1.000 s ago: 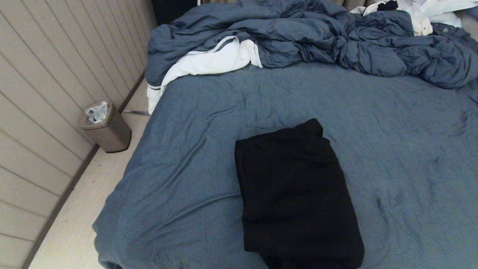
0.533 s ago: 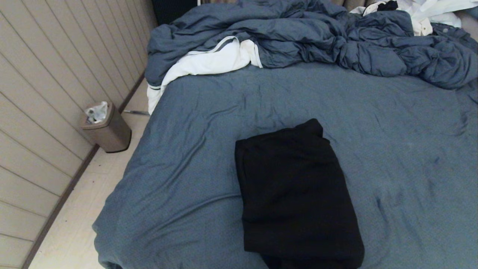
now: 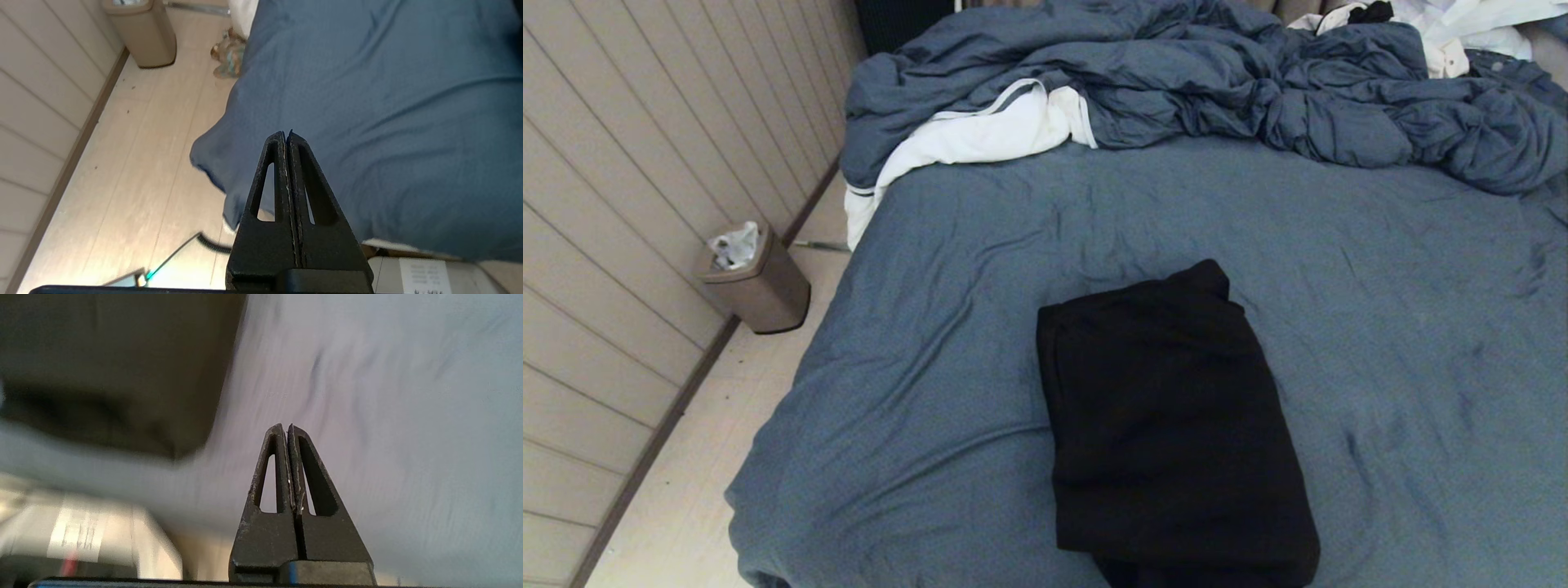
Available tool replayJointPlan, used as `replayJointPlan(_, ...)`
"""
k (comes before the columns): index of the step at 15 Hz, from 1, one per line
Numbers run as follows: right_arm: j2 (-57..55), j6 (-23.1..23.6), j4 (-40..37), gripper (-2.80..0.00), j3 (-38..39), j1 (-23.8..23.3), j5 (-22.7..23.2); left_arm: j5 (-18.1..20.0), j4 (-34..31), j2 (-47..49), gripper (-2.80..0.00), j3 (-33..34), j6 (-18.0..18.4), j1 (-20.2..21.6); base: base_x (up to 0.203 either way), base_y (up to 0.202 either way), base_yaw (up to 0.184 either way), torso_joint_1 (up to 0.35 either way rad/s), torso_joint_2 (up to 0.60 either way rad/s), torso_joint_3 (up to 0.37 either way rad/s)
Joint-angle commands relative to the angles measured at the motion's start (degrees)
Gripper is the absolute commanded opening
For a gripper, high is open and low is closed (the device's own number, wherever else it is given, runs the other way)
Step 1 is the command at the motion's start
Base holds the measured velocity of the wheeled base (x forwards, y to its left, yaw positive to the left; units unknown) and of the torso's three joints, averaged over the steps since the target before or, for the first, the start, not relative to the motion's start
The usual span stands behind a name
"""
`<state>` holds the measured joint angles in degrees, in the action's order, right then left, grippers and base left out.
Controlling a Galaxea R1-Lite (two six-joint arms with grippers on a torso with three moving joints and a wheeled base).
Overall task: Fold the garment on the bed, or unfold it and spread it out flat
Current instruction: Unfold the black sweatshirt
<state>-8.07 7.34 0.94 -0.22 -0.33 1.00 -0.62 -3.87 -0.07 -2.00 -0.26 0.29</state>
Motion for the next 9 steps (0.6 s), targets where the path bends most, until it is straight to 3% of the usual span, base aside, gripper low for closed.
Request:
replayJointPlan(1, 7.37, -0.92, -1.24, -2.80, 0.02, 0.14, -0.21, -0.09, 0.97, 0.16, -2.80, 0.33, -0.27, 0.06, 0.000, 0.000, 0.000, 0.000, 0.00, 0.000)
replayJointPlan(3, 7.82, -5.17, -1.03, -2.80, 0.21, 0.49, -1.32, 0.02, 1.50, 0.18, -2.80, 0.77, 0.49, 0.06, 0.000, 0.000, 0.000, 0.000, 0.00, 0.000)
replayJointPlan(5, 7.81, -5.67, -0.94, -2.80, 0.22, 0.50, -1.97, 1.22, 3.51, 0.24, -2.80, 1.81, 6.97, 0.01, 0.000, 0.000, 0.000, 0.000, 0.00, 0.000)
replayJointPlan(6, 7.81, -5.67, -1.02, -2.80, 0.22, 0.50, -1.97, 1.92, 3.71, 0.25, -2.80, 2.00, 7.70, -0.03, 0.000, 0.000, 0.000, 0.000, 0.00, 0.000)
replayJointPlan(9, 7.77, -5.82, -1.02, -2.80, 0.22, 0.50, -2.06, 1.49, 3.90, 0.16, -2.80, 2.00, 4.84, -0.12, 0.000, 0.000, 0.000, 0.000, 0.00, 0.000)
